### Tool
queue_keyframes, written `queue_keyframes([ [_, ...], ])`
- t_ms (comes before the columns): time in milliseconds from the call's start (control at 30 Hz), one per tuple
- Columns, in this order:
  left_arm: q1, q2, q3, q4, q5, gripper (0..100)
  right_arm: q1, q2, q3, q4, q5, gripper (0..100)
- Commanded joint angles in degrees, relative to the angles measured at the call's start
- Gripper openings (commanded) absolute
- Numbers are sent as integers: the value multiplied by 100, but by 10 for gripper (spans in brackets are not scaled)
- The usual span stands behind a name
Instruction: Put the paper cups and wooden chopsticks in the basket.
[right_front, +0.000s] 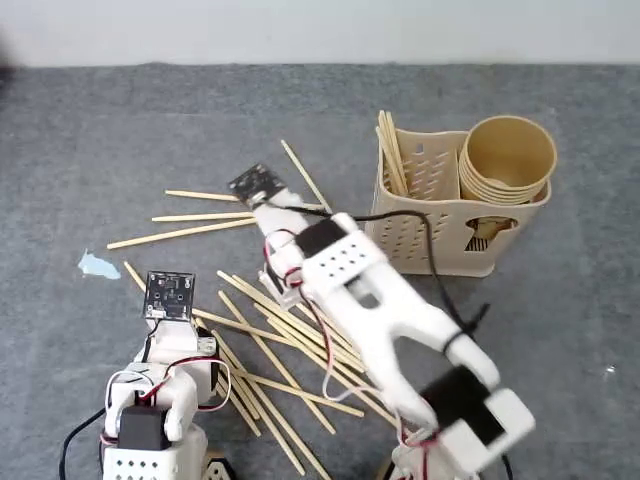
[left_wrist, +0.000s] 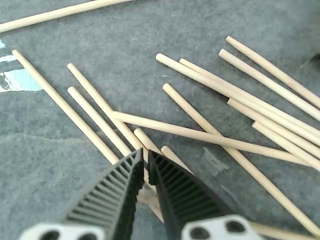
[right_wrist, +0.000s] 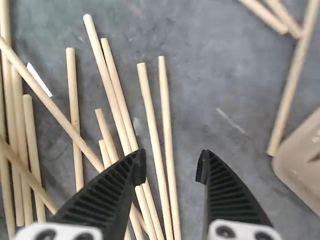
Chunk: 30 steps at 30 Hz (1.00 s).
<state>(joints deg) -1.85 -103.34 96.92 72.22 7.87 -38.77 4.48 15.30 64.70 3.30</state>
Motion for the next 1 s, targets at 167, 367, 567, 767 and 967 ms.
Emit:
queue_keyframes([
  [167,9,-97,-48,18,62,14,-92,1059,-862,-242,-44,184],
  [367,9,-97,-48,18,62,14,-84,1622,-1125,-277,-18,183],
  [567,9,-97,-48,18,62,14,-57,2035,-1240,-233,0,164],
  [767,9,-97,-48,18,62,14,-40,2149,-1240,-233,0,13],
  [967,9,-97,-48,18,62,14,189,2105,-1231,-189,0,9],
])
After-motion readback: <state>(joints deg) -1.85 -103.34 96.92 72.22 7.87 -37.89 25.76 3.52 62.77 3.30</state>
